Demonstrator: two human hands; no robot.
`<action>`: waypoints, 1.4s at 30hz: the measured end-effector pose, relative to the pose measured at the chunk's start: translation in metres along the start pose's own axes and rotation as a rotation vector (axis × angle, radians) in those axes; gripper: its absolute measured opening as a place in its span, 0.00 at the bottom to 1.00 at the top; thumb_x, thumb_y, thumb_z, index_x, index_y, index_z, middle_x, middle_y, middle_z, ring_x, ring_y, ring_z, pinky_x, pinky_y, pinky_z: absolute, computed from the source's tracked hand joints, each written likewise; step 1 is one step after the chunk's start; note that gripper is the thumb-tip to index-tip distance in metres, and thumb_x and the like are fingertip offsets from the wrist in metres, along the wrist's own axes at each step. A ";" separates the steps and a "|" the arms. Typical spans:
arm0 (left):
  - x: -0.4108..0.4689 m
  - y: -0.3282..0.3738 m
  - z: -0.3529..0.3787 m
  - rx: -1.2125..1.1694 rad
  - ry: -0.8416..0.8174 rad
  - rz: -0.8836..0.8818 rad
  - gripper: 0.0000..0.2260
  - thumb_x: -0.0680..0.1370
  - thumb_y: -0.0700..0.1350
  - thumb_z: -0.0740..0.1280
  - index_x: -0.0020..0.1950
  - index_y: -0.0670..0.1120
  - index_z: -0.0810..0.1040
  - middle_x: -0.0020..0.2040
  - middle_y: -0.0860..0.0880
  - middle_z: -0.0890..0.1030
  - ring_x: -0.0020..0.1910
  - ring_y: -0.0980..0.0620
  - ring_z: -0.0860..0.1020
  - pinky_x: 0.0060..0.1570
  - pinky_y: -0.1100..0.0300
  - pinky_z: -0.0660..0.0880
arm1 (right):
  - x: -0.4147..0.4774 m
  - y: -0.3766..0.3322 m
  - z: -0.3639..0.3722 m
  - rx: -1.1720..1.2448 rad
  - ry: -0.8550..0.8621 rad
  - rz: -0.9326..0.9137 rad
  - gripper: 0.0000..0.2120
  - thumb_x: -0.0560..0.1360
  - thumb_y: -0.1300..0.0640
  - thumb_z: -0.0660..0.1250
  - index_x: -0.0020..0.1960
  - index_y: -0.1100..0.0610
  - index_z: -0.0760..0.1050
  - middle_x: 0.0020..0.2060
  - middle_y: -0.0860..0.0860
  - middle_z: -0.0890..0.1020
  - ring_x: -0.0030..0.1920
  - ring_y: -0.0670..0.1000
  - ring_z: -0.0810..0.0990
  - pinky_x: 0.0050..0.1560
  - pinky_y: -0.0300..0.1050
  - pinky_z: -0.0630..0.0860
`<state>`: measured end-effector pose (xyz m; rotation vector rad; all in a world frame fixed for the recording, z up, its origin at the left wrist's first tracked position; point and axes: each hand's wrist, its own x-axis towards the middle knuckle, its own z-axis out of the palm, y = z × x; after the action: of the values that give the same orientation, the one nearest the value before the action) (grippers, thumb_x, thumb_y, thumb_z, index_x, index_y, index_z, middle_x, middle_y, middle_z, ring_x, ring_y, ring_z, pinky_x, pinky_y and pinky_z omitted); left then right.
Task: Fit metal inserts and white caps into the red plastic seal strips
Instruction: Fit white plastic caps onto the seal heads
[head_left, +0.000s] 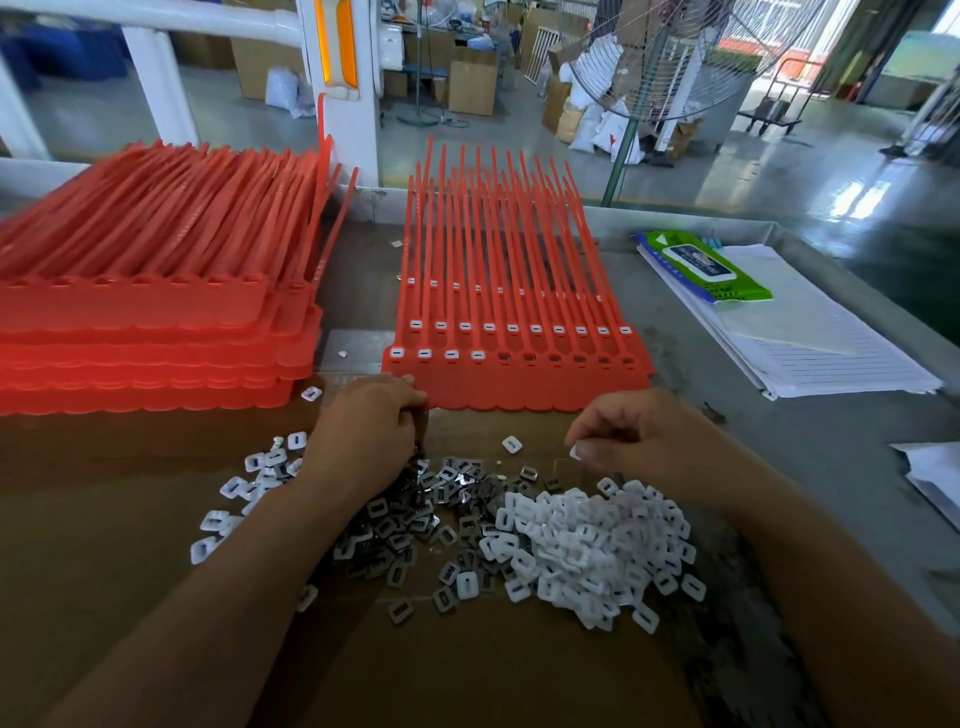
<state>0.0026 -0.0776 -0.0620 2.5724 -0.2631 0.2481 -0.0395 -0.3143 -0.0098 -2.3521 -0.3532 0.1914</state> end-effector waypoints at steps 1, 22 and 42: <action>0.000 0.000 0.000 0.002 0.000 0.002 0.16 0.74 0.35 0.59 0.59 0.44 0.77 0.64 0.48 0.74 0.65 0.51 0.69 0.66 0.59 0.61 | 0.003 -0.002 0.001 -0.016 0.008 -0.007 0.08 0.72 0.59 0.68 0.37 0.47 0.77 0.31 0.39 0.81 0.32 0.38 0.77 0.35 0.28 0.73; -0.004 0.003 -0.003 -0.049 0.040 0.034 0.14 0.73 0.33 0.60 0.56 0.41 0.79 0.60 0.44 0.77 0.61 0.48 0.73 0.61 0.62 0.63 | 0.117 0.003 0.023 0.008 0.295 0.146 0.05 0.72 0.63 0.68 0.47 0.60 0.81 0.51 0.53 0.82 0.53 0.49 0.78 0.52 0.40 0.70; -0.002 0.002 -0.003 -0.051 0.025 0.024 0.14 0.74 0.34 0.60 0.56 0.42 0.79 0.61 0.44 0.77 0.61 0.47 0.73 0.62 0.59 0.64 | 0.129 0.003 0.025 -0.088 0.230 0.248 0.04 0.71 0.62 0.70 0.45 0.56 0.81 0.53 0.51 0.81 0.57 0.49 0.77 0.50 0.37 0.67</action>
<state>-0.0001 -0.0773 -0.0595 2.5157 -0.2877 0.2791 0.0776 -0.2598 -0.0343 -2.4697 0.0433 0.0209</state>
